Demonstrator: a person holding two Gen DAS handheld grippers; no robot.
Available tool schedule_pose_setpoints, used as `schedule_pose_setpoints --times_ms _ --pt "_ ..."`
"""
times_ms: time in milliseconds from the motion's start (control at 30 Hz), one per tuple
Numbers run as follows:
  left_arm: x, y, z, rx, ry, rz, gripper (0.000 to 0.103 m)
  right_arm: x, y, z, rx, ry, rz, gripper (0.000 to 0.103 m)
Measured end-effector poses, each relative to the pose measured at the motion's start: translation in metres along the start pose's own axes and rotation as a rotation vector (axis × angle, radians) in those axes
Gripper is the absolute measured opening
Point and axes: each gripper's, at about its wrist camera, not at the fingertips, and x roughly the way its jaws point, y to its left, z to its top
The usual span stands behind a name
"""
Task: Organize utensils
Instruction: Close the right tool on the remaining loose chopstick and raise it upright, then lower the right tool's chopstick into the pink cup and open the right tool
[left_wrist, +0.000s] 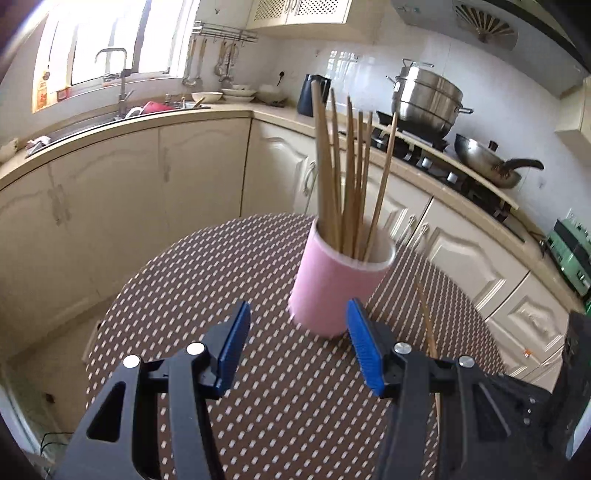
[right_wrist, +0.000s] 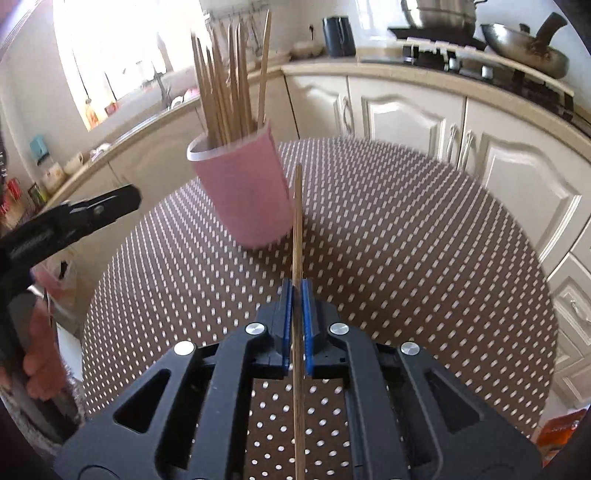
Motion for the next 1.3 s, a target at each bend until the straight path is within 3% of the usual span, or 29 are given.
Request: schedule_pose_setpoints --times_ms 200,433,467,500,533,633,967,1133,1300 --pt "0.019 -0.009 0.029 -0.035 -0.006 -0.028 0.054 -0.025 -0.011 0.030 0.006 -0.113 -0.006 0.006" --pt "0.055 -0.015 0.043 -0.053 0.012 0.009 0.054 -0.039 -0.008 0.073 0.016 -0.233 -0.005 0.006" --pt "0.060 -0.015 0.044 -0.058 0.016 0.014 0.050 -0.041 -0.005 0.079 0.017 -0.255 -0.004 0.006" --pt "0.065 -0.014 0.044 -0.059 0.028 0.018 0.032 -0.044 -0.004 0.087 0.018 -0.281 -0.002 0.006" --pt "0.072 -0.013 0.044 -0.064 0.057 0.018 0.025 -0.046 -0.003 0.094 0.023 -0.306 -0.003 0.006" --pt "0.079 -0.011 0.045 -0.087 0.055 -0.032 0.017 -0.050 -0.001 0.115 0.035 -0.347 0.016 0.006" --pt "0.082 -0.007 0.044 -0.102 0.046 -0.030 0.015 -0.040 0.028 0.163 0.045 -0.599 0.054 0.006" --pt "0.080 -0.003 0.042 -0.102 0.046 -0.031 0.015 -0.014 0.037 0.167 0.048 -0.655 0.064 0.006" --pt "0.079 0.000 0.042 -0.100 0.048 -0.034 0.015 0.012 0.034 0.164 0.069 -0.651 0.108 0.006"
